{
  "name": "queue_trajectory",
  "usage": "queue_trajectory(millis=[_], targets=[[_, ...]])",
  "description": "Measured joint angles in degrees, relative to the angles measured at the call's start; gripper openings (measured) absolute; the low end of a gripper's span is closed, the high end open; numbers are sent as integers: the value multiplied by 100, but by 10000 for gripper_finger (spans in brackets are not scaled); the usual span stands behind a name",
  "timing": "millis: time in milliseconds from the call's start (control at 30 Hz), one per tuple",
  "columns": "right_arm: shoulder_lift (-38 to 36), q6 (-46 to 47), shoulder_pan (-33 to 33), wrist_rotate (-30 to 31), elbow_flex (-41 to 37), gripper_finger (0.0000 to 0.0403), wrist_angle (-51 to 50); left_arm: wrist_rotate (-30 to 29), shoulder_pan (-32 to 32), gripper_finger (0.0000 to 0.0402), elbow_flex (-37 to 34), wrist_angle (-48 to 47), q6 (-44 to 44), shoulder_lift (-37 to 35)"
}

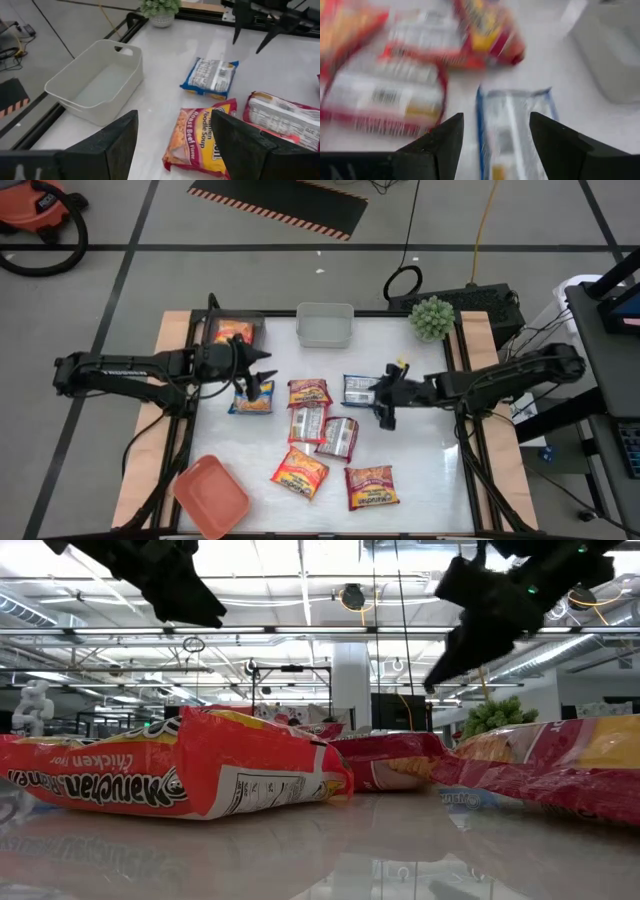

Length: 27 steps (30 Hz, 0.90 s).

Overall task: Sort Maruchan noodles
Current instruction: Put the right blue noodle pack into the gray bin

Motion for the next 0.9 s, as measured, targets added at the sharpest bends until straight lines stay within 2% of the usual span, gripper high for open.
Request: queue_trajectory(millis=[233,433,667,900], targets=[[18,579,326,8,0,219,-955,2,-100,255,0,82,0,0],[13,1175,360,366,-77,208,-1660,0,-100,255,0,457,30,0],[16,1338,360,337,-671,192,-1015,0,-97,255,2,765,174,0],[16,1258,283,293,-1359,191,222,0,-97,255,2,798,409,0]])
